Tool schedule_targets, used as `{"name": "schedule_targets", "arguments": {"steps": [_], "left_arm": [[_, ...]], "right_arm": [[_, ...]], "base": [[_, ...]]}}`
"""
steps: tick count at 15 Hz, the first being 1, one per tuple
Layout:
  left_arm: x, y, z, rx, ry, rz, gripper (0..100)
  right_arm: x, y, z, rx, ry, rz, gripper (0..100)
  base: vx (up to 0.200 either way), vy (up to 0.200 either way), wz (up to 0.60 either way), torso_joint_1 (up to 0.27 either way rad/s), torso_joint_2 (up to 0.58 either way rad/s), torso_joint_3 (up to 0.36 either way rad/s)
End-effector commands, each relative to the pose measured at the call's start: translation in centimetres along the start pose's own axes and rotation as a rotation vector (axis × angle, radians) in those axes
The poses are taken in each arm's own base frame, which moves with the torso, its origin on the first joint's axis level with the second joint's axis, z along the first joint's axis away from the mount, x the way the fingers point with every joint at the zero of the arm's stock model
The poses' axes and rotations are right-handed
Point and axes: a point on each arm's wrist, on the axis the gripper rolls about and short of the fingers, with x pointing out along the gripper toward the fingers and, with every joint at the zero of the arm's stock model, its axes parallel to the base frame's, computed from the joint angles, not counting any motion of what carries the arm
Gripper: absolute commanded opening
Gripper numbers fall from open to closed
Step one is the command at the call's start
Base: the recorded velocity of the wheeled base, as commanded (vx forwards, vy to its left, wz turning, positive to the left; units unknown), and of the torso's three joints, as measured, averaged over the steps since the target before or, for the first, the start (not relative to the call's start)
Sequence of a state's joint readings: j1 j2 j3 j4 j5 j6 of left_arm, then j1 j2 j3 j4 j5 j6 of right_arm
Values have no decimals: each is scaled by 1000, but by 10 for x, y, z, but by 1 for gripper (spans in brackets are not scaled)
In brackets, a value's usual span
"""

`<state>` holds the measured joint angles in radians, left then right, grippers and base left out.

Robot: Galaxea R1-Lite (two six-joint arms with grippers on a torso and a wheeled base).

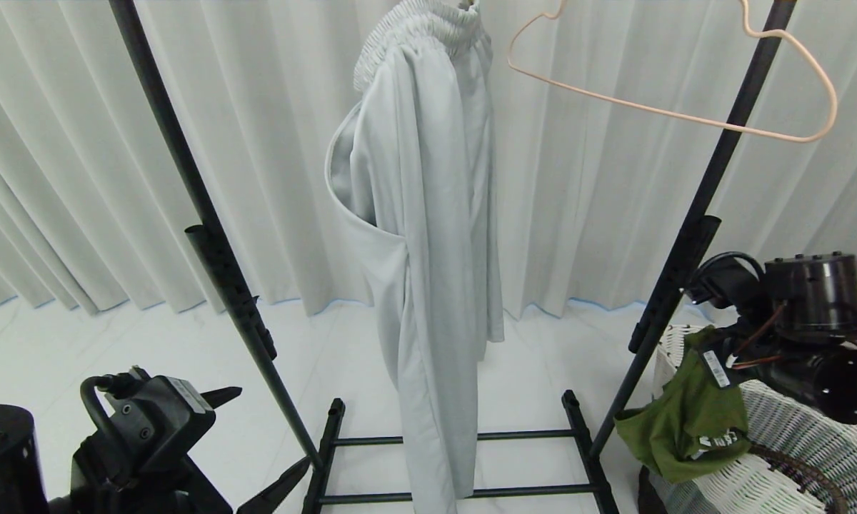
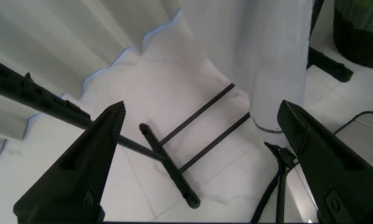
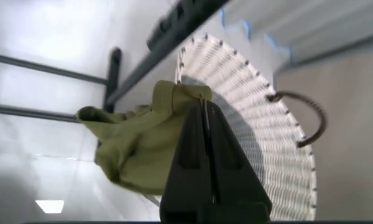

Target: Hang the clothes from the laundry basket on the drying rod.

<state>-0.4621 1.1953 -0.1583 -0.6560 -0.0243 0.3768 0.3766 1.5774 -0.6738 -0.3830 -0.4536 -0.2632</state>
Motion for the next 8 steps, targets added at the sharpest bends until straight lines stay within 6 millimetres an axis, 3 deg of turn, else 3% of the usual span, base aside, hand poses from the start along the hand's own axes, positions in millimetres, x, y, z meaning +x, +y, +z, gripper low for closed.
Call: {"name": "schedule_targets", "arguments": {"steps": [1, 3, 8], "left_arm": [[-3, 0, -2, 4, 5, 23, 100], [-6, 0, -2, 6, 2, 56, 100], [-9, 1, -1, 7, -13, 63, 100]], "right_arm": [[-55, -13, 21, 27, -149, 33, 0], [-76, -16, 26, 21, -185, 64, 0], [-93, -13, 34, 19, -249, 109, 0]], "base": [[0, 0, 0, 0, 0, 0], [0, 0, 0, 0, 0, 0], [-200, 0, 0, 3, 2, 1]]}}
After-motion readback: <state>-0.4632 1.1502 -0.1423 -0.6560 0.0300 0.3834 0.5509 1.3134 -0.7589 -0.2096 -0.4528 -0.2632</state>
